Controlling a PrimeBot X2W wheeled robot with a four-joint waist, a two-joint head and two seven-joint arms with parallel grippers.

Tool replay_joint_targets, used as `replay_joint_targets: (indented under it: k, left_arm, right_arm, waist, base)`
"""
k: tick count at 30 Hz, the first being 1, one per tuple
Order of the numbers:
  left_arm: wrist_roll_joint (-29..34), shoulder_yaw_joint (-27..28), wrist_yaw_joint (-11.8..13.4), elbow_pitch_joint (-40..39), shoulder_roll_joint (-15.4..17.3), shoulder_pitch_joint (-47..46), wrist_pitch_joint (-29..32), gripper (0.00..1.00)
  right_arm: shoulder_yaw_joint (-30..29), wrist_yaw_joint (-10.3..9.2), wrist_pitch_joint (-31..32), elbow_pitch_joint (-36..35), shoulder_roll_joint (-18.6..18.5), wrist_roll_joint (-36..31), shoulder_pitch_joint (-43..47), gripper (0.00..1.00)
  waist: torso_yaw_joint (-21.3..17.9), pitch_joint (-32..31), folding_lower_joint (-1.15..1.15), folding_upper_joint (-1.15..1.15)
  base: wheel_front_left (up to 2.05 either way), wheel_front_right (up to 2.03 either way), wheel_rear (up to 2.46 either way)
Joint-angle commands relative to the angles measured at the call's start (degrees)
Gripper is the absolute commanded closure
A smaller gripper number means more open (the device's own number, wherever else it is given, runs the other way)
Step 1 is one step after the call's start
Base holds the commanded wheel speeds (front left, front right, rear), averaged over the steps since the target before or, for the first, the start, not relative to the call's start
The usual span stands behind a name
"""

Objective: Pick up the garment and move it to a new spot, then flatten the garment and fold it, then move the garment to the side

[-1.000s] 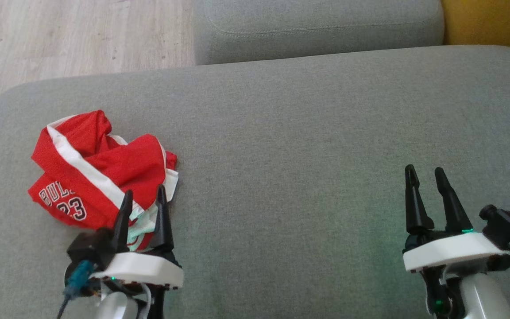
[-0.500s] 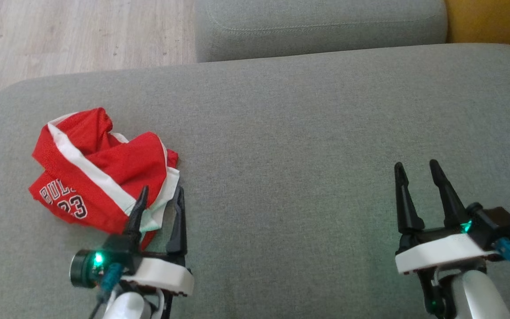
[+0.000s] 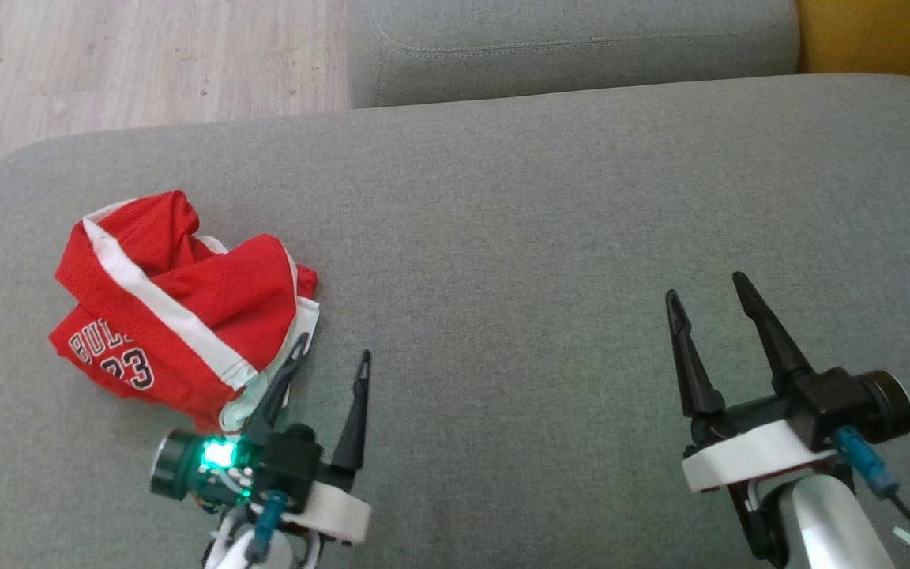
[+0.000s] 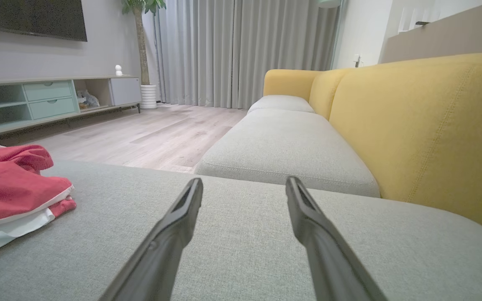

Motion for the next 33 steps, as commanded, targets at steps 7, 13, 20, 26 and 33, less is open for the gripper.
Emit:
replay_joint_targets:
  k: [7, 13, 20, 26, 33]
  left_arm:
    - [6.6, -2.5, 1.8, -1.0, 2.1, -4.7, -1.8, 0.0]
    - [4.6, -1.4, 1.8, -3.8, 1.5, -3.9, -3.0, 0.0]
    - [-3.7, 6.5, -2.0, -8.3, -1.2, -0.4, -3.0, 0.0]
    - [-4.1, 9.6, -5.6, -6.7, -2.7, 1.4, -3.0, 0.0]
    - [-3.8, 12.2, -7.7, -3.8, -5.0, 2.2, -3.0, 0.0]
  right_arm:
    - [2.6, -0.04, -1.9, -2.5, -0.5, -6.8, -2.9, 0.0]
    - [2.4, -0.04, -3.0, -3.9, -0.6, -6.0, -3.0, 0.0]
    - [0.5, -0.04, -3.0, -2.6, -0.6, 5.2, -1.9, 0.0]
    - [0.0, -0.04, -3.0, 1.5, -0.6, 12.8, -1.4, 0.0]
    - [-0.2, -0.04, -3.0, 6.6, -0.6, 16.2, -1.3, 0.0]
  waist:
    - [-0.2, 0.3, -0.01, 0.0]
    - [-0.1, 0.5, -0.01, 0.0]
    - [0.1, 0.8, -0.01, 0.0]
    - [0.1, 0.7, -0.01, 0.0]
    - [-0.1, 0.4, -0.01, 0.0]
  base:
    - [0.0, 0.0, 0.0]
    - [0.0, 0.0, 0.0]
    - [0.0, 0.0, 0.0]
    - [0.0, 0.0, 0.0]
    - [0.0, 0.0, 0.0]
